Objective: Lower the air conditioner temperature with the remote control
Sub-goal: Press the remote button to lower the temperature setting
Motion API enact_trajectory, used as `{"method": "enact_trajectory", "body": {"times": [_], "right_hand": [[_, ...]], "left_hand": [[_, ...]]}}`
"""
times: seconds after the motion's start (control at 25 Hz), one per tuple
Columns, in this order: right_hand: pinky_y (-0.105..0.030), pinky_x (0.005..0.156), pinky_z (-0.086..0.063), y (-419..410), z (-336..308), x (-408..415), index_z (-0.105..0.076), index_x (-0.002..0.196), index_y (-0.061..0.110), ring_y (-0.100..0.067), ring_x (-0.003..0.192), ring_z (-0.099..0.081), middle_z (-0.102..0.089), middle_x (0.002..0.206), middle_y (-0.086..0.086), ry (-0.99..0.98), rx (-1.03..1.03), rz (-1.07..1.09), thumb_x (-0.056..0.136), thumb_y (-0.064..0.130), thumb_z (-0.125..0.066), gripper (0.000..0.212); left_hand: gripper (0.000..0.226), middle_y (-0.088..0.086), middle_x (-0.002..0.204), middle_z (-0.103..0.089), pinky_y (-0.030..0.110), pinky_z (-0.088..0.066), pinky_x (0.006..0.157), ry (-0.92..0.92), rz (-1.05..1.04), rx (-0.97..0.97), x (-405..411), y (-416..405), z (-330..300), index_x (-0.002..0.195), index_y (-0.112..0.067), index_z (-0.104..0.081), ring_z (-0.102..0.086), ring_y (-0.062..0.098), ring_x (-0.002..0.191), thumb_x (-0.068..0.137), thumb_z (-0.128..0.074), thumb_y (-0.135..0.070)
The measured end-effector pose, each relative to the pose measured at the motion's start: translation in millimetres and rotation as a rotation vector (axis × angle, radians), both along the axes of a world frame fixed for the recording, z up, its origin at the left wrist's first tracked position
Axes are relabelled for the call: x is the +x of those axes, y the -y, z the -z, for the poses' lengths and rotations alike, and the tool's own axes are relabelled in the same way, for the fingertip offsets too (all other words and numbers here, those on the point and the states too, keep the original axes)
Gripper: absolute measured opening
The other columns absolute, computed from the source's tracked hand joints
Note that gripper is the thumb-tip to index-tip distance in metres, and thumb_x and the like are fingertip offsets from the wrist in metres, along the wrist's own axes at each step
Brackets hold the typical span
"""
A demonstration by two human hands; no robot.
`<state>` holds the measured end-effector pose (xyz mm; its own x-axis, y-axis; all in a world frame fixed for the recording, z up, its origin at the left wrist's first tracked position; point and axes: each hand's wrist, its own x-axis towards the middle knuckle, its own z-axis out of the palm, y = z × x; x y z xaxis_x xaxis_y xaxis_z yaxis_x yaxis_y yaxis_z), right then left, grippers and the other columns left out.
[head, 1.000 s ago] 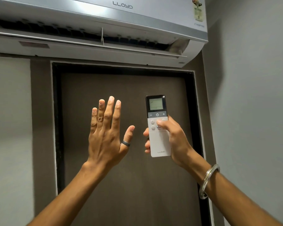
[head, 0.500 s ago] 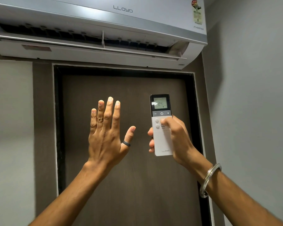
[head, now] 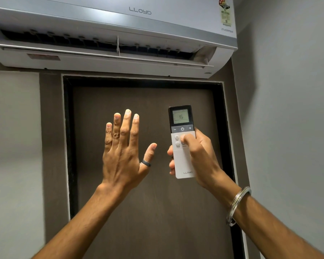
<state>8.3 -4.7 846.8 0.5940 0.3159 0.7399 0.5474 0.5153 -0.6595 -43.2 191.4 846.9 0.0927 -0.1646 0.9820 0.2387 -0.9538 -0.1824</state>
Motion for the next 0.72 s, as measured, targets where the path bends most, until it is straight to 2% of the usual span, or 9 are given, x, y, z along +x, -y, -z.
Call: {"method": "enact_trajectory", "body": {"times": [0.2, 0.52, 0.72], "right_hand": [[-0.040, 0.050, -0.063, 3, 0, -2, -0.058, 0.109, 0.014, -0.029, 0.049, -0.067, -0.075, 0.075, -0.012, -0.008, -0.015, -0.019, 0.092, 0.032, -0.051, 0.026], [-0.036, 0.046, -0.062, 10, 0, -6, -0.058, 0.107, 0.013, -0.024, 0.047, -0.068, -0.076, 0.071, -0.007, -0.011, -0.016, -0.016, 0.089, 0.032, -0.052, 0.027], [-0.040, 0.051, -0.062, 12, 0, -7, -0.059, 0.105, 0.015, -0.030, 0.049, -0.067, -0.076, 0.074, -0.011, 0.010, -0.032, 0.033, 0.092, 0.031, -0.052, 0.021]], "left_hand": [[0.083, 0.017, 0.173, -0.015, 0.050, -0.004, 0.132, 0.008, -0.003, -0.004, -1, 2, -3, 0.163, -0.007, -0.024, -0.006, 0.035, 0.161, 0.100, -0.039, -0.059], [0.083, 0.016, 0.173, -0.014, 0.049, -0.002, 0.132, 0.012, -0.002, -0.002, -3, 7, -1, 0.163, -0.007, -0.024, -0.006, 0.035, 0.161, 0.101, -0.037, -0.060], [0.084, 0.015, 0.173, -0.013, 0.045, 0.002, 0.132, 0.012, 0.005, -0.009, -5, 10, -1, 0.163, -0.008, -0.024, -0.004, 0.033, 0.161, 0.100, -0.039, -0.060]]}}
